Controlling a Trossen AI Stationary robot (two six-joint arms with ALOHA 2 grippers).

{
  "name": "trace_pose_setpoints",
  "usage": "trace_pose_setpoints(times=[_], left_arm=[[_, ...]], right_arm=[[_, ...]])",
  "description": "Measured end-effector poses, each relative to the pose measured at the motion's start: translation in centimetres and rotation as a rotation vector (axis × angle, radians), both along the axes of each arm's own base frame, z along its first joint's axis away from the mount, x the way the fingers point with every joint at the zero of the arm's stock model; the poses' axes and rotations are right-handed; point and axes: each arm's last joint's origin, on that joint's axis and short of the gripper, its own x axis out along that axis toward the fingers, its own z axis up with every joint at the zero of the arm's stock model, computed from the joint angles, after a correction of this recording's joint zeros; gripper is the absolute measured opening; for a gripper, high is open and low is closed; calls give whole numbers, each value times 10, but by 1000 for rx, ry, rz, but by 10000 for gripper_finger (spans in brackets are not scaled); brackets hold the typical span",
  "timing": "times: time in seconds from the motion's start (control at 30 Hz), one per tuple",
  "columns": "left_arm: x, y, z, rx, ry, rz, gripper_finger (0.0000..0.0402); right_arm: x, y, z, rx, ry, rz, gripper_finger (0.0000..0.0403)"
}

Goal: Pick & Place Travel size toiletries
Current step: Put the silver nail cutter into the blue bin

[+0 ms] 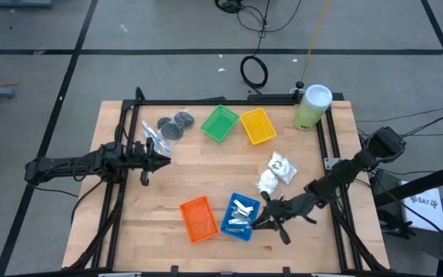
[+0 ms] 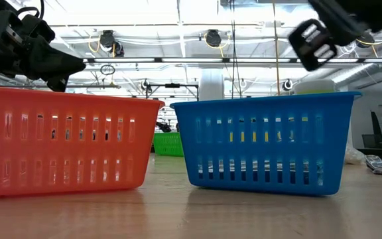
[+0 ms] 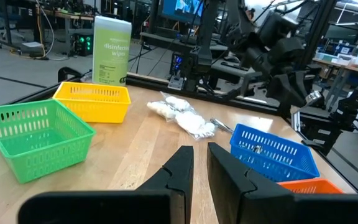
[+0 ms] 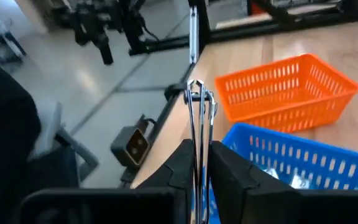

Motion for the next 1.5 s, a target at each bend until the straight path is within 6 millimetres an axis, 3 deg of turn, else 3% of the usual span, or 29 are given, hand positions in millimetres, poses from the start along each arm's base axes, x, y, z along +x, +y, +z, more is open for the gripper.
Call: trace_pose_setpoints(times=[0.23, 0.47, 0.73, 1.5], left_arm=[[0, 0, 0, 0, 0, 0, 44], [0, 0, 0, 0, 0, 0, 44], [0, 0, 0, 0, 1, 0, 44], [0, 0, 0, 0, 1, 0, 44]], right_arm=[[28, -4, 23, -201, 239, -75, 30], [41, -27, 18, -229, 315, -181, 28], [39, -38, -3, -244, 399, -212, 31], [37, -38, -7, -175, 342, -200, 34]])
